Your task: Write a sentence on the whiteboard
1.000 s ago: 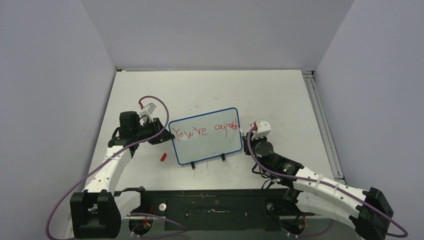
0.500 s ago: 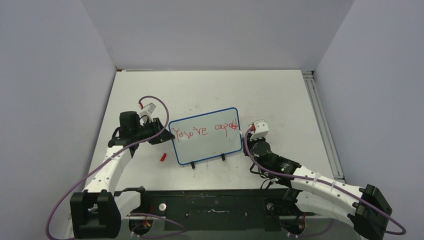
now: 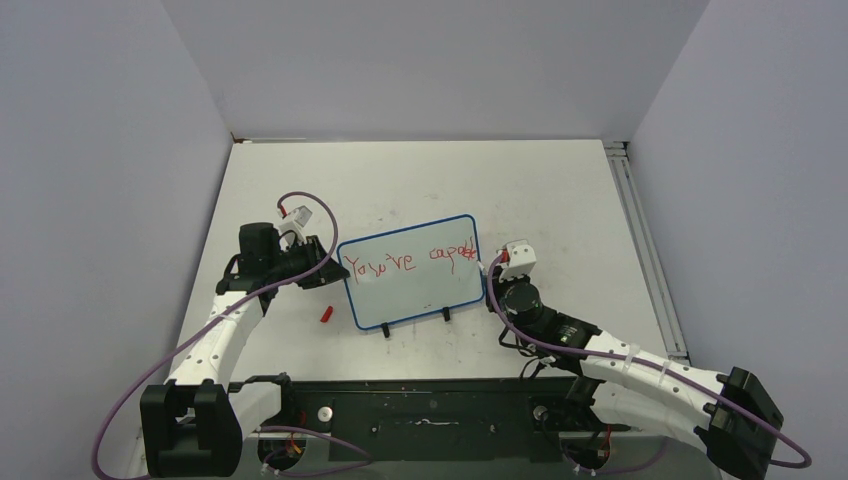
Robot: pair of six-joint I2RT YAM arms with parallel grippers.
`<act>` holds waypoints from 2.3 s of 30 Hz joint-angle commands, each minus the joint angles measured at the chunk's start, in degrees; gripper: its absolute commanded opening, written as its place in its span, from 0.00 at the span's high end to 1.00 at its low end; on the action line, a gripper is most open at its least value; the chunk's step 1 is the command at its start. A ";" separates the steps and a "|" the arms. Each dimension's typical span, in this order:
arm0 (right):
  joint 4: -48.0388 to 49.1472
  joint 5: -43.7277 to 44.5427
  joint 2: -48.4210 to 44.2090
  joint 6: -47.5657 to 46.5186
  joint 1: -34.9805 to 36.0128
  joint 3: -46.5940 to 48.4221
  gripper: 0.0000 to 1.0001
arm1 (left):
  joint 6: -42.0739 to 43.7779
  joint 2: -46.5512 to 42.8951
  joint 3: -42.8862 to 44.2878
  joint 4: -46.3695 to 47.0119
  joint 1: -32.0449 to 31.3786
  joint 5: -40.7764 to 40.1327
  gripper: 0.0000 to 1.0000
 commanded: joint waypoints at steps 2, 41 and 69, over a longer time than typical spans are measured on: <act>1.12 0.38 -0.45 0.82 0.64 -0.53 0.95 | 0.43 -0.92 2.32 0.85 -0.21 0.63 0.81; 7.87 -0.21 3.17 -0.08 17.61 7.79 0.95 | 0.25 -1.25 2.32 0.46 -0.27 -0.14 0.81; 31.99 0.39 39.04 -0.98 25.58 19.41 0.95 | -0.08 -1.58 2.14 0.62 -0.21 0.60 0.81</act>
